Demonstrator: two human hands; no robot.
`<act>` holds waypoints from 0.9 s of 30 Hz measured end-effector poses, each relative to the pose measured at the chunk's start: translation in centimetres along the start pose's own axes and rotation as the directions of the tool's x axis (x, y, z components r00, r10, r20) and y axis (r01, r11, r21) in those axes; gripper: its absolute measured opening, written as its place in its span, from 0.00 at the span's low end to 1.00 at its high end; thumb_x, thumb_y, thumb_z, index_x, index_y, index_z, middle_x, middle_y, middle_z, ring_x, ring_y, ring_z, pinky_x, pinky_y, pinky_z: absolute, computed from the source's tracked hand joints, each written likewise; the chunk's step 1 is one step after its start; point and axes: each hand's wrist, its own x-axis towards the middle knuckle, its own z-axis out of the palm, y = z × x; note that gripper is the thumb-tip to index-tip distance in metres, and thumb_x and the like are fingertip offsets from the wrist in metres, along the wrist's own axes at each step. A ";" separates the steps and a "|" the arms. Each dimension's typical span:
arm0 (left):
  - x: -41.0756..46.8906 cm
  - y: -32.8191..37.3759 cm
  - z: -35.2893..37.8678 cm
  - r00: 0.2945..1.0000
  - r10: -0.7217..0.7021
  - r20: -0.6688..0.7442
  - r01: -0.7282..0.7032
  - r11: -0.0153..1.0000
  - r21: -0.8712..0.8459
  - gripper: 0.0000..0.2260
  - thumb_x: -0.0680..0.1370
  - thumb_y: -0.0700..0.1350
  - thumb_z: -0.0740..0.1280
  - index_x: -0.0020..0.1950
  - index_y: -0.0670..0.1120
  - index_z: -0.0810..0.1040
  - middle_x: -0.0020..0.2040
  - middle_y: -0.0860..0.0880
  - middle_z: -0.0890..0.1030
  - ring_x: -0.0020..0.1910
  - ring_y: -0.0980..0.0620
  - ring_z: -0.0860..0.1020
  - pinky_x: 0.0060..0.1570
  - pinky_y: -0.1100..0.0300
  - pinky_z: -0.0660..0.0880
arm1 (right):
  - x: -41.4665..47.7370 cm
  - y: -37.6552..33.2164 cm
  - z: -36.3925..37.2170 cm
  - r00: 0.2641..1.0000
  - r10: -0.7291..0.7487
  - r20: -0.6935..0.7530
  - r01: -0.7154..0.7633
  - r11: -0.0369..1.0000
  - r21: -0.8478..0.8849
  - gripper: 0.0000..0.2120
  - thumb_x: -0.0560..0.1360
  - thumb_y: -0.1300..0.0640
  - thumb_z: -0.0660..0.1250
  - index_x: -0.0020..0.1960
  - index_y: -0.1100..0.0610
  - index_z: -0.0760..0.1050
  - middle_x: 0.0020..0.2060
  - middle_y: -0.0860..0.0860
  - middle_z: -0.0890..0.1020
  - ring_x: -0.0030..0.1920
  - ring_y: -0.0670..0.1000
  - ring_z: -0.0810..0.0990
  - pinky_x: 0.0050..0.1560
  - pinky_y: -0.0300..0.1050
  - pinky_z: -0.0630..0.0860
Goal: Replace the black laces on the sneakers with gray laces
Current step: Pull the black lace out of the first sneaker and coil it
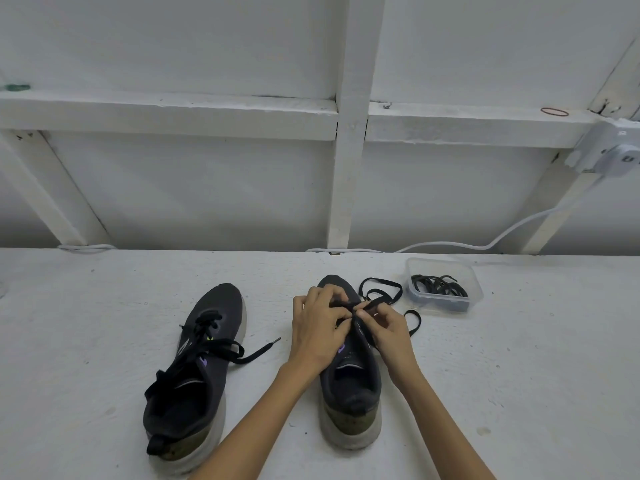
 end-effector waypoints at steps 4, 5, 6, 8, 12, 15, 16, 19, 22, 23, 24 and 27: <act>-0.2 -0.2 0.2 1.000 0.026 -0.014 -0.026 1.000 0.005 0.05 0.76 0.47 0.68 0.46 0.53 0.85 0.59 0.58 0.75 0.59 0.55 0.70 0.53 0.64 0.54 | -0.1 0.0 0.3 0.998 -0.024 -0.050 0.024 1.000 0.001 0.05 0.76 0.60 0.70 0.41 0.58 0.80 0.39 0.60 0.82 0.40 0.54 0.79 0.45 0.52 0.77; -0.2 -0.3 0.3 1.000 0.024 -0.015 -0.024 1.000 0.003 0.06 0.77 0.47 0.67 0.47 0.53 0.84 0.59 0.58 0.75 0.59 0.56 0.70 0.53 0.64 0.54 | 0.0 0.0 0.4 0.998 -0.033 -0.056 0.032 0.999 -0.011 0.06 0.77 0.60 0.69 0.40 0.57 0.79 0.38 0.60 0.81 0.40 0.52 0.78 0.45 0.52 0.76; -0.2 -0.3 0.4 1.000 0.022 -0.015 -0.022 1.000 0.001 0.07 0.77 0.48 0.66 0.48 0.53 0.84 0.59 0.58 0.75 0.60 0.56 0.70 0.54 0.64 0.54 | 0.0 0.0 0.6 0.997 -0.043 -0.059 0.041 0.999 -0.034 0.08 0.77 0.61 0.68 0.39 0.56 0.78 0.37 0.58 0.81 0.39 0.50 0.77 0.45 0.50 0.75; -0.1 -0.4 0.5 1.000 0.024 -0.010 -0.024 1.000 0.001 0.07 0.78 0.49 0.65 0.48 0.53 0.84 0.60 0.58 0.74 0.61 0.56 0.69 0.55 0.64 0.54 | 0.2 -0.1 0.9 0.996 -0.062 -0.070 0.055 0.993 -0.107 0.10 0.78 0.62 0.66 0.38 0.56 0.75 0.35 0.54 0.79 0.38 0.47 0.75 0.45 0.49 0.74; -0.1 -0.6 0.8 1.000 0.015 -0.026 -0.015 1.000 -0.001 0.07 0.77 0.50 0.66 0.46 0.53 0.83 0.61 0.58 0.75 0.61 0.56 0.69 0.55 0.63 0.55 | 0.5 0.1 1.4 0.993 -0.072 -0.096 0.049 0.974 -0.220 0.12 0.81 0.60 0.61 0.38 0.56 0.68 0.33 0.52 0.75 0.36 0.47 0.72 0.45 0.52 0.72; -0.3 -0.9 0.9 0.997 -0.015 -0.073 0.014 1.000 -0.024 0.02 0.73 0.50 0.70 0.43 0.54 0.83 0.60 0.58 0.76 0.58 0.55 0.71 0.54 0.62 0.58 | 0.6 -0.4 1.3 0.989 -0.029 -0.147 0.013 0.994 -0.108 0.12 0.83 0.60 0.56 0.41 0.57 0.68 0.35 0.51 0.76 0.32 0.39 0.73 0.40 0.37 0.71; -0.3 -1.0 1.0 0.996 -0.021 -0.082 0.018 0.999 -0.036 0.02 0.73 0.49 0.71 0.43 0.54 0.83 0.59 0.58 0.76 0.57 0.55 0.72 0.54 0.61 0.59 | 0.7 -0.5 1.3 0.989 -0.026 -0.147 0.013 0.996 -0.089 0.11 0.83 0.60 0.56 0.42 0.58 0.68 0.35 0.51 0.77 0.31 0.38 0.73 0.39 0.34 0.71; -0.4 -0.8 0.8 0.993 -0.037 -0.116 0.023 0.992 -0.122 0.01 0.73 0.49 0.71 0.43 0.54 0.82 0.57 0.58 0.76 0.55 0.58 0.72 0.54 0.62 0.63 | 0.8 -0.6 1.0 0.988 -0.020 -0.152 0.011 0.998 -0.056 0.11 0.83 0.57 0.59 0.42 0.58 0.68 0.33 0.51 0.78 0.31 0.41 0.73 0.36 0.35 0.71; -1.0 -0.9 0.3 0.972 -0.194 -0.136 0.124 0.906 -0.404 0.03 0.77 0.46 0.68 0.49 0.51 0.81 0.54 0.58 0.75 0.55 0.61 0.74 0.53 0.69 0.68 | 0.5 -0.6 0.7 0.971 0.023 -0.238 -0.029 0.999 -0.022 0.14 0.80 0.50 0.64 0.41 0.58 0.70 0.30 0.50 0.77 0.30 0.45 0.73 0.35 0.41 0.71; -1.4 -1.1 0.2 0.958 -0.253 -0.133 0.163 0.866 -0.474 0.04 0.78 0.44 0.67 0.50 0.51 0.80 0.53 0.57 0.75 0.54 0.60 0.75 0.51 0.70 0.70 | 0.3 -0.6 0.5 0.962 0.034 -0.270 -0.045 0.998 -0.035 0.15 0.78 0.48 0.66 0.40 0.58 0.71 0.30 0.50 0.76 0.30 0.46 0.72 0.35 0.44 0.72; -1.7 -1.4 0.1 0.946 -0.300 -0.125 0.196 0.835 -0.513 0.05 0.78 0.43 0.67 0.51 0.52 0.80 0.52 0.57 0.76 0.52 0.60 0.76 0.48 0.71 0.70 | 0.0 -0.5 0.2 0.957 0.037 -0.289 -0.055 0.997 -0.055 0.17 0.77 0.46 0.67 0.39 0.59 0.71 0.29 0.49 0.76 0.31 0.47 0.72 0.37 0.46 0.72; -2.6 -2.6 0.1 0.939 -0.341 -0.048 0.266 0.807 -0.527 0.08 0.76 0.41 0.69 0.52 0.53 0.81 0.49 0.57 0.79 0.49 0.60 0.77 0.45 0.69 0.71 | -1.1 -0.9 -0.3 0.977 0.037 -0.209 -0.054 0.996 -0.077 0.19 0.76 0.48 0.70 0.38 0.63 0.74 0.30 0.50 0.75 0.33 0.48 0.72 0.39 0.46 0.72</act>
